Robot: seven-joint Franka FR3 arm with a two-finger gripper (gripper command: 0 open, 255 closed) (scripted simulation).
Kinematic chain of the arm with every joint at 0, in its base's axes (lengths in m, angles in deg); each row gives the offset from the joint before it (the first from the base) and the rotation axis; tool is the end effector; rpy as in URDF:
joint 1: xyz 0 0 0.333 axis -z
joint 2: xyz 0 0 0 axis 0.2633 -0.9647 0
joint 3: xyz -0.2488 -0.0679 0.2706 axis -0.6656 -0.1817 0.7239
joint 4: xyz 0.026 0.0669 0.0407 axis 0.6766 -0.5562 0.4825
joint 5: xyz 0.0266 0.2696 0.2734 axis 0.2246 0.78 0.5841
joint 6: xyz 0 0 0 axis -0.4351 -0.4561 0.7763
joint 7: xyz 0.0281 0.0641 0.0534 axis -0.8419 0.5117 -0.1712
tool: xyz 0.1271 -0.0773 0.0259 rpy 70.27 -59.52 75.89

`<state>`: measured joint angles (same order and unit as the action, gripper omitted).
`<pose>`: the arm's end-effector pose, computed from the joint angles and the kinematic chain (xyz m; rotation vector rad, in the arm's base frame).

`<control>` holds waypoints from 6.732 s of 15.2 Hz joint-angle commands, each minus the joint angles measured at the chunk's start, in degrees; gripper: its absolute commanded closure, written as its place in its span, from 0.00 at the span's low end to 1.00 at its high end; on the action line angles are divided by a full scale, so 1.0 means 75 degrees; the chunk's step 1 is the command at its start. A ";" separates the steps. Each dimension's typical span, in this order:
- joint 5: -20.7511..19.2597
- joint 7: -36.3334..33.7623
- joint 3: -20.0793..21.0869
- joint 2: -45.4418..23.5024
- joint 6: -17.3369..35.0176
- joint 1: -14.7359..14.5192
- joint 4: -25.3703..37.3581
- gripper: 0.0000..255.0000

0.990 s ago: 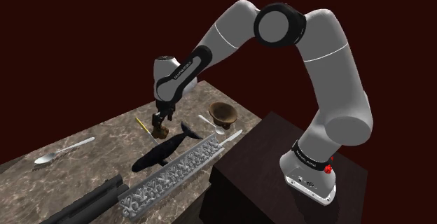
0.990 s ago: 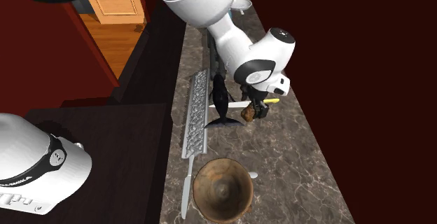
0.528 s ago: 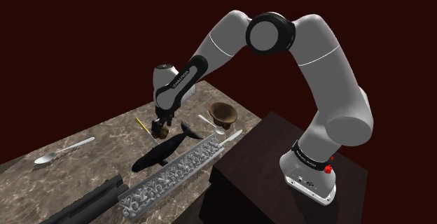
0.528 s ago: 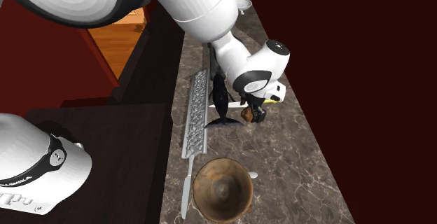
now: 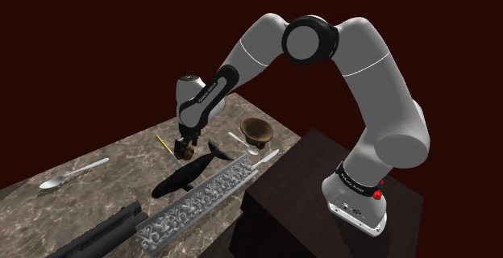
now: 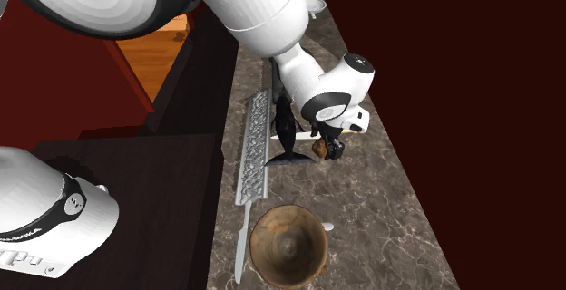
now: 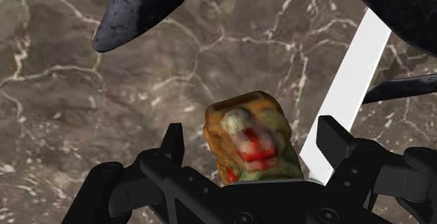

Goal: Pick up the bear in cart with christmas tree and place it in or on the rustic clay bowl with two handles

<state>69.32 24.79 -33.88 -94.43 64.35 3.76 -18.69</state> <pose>0.6259 0.2459 0.0640 -2.9661 -0.5558 0.1156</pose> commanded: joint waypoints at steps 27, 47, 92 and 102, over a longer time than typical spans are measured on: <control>0.0157 -0.0041 0.0202 0.1541 -0.0910 0.0177 -0.0625 1.00; 0.0518 0.0550 0.0349 0.3400 -0.1529 0.0831 -0.1906 1.00; 0.1169 0.4734 -0.0668 0.4503 0.0628 0.3461 -0.5513 0.00; 0.1120 0.4702 -0.0706 0.5453 -0.0378 0.3511 -0.5461 0.00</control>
<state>77.72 60.06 -39.17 -53.56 61.54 30.09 -59.64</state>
